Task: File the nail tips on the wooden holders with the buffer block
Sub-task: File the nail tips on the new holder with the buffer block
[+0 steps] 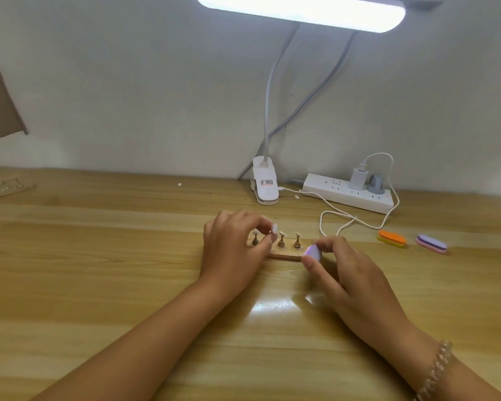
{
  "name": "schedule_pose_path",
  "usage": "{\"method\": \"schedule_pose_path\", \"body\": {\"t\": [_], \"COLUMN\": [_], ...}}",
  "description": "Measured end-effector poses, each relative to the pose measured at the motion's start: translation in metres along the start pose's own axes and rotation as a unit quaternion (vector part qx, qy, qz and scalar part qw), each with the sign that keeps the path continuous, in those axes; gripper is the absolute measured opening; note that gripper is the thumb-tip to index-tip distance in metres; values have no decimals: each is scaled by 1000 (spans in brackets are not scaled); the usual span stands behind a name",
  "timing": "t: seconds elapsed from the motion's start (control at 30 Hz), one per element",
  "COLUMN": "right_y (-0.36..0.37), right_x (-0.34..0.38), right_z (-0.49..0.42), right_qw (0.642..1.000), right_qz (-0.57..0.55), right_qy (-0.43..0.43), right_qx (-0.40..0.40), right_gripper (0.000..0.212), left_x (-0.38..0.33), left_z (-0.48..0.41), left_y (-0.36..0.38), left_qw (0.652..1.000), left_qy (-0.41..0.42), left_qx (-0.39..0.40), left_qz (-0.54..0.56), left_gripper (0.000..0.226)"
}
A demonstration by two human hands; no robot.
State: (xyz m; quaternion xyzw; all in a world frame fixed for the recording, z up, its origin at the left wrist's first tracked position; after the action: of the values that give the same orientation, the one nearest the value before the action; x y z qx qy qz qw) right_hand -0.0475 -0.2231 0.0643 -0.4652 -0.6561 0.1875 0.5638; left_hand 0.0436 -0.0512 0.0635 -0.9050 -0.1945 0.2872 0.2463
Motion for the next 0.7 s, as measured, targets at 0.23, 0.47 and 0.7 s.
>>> {"method": "schedule_pose_path", "body": {"t": [0.23,0.47,0.7], "right_y": [5,6,7], "right_x": [3,3,2], "right_z": [1,2,1], "right_qw": [997,995,994], "right_qz": [62,82,94], "right_qy": [-26,-22,-20], "right_qx": [33,45,46], "right_gripper": [31,40,40], "left_x": [4,6,4], "left_z": [-2,-1,-1], "left_y": [4,7,7], "left_qw": [997,992,988], "left_qy": [18,9,21], "left_qx": [24,55,70], "left_qz": [-78,-111,-132], "left_gripper": [11,12,30]}}
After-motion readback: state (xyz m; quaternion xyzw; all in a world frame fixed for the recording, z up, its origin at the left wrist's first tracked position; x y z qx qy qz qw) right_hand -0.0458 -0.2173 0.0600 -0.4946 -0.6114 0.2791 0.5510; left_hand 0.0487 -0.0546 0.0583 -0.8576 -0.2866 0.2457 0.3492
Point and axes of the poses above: each hand's wrist, its own z-axis away from the middle knuckle, its own y-axis out of the palm, x = y × z, the point moved 3 cm from there along -z, towards the middle knuckle, and after that the axes turned 15 degrees about y, right-handed, at the moved point
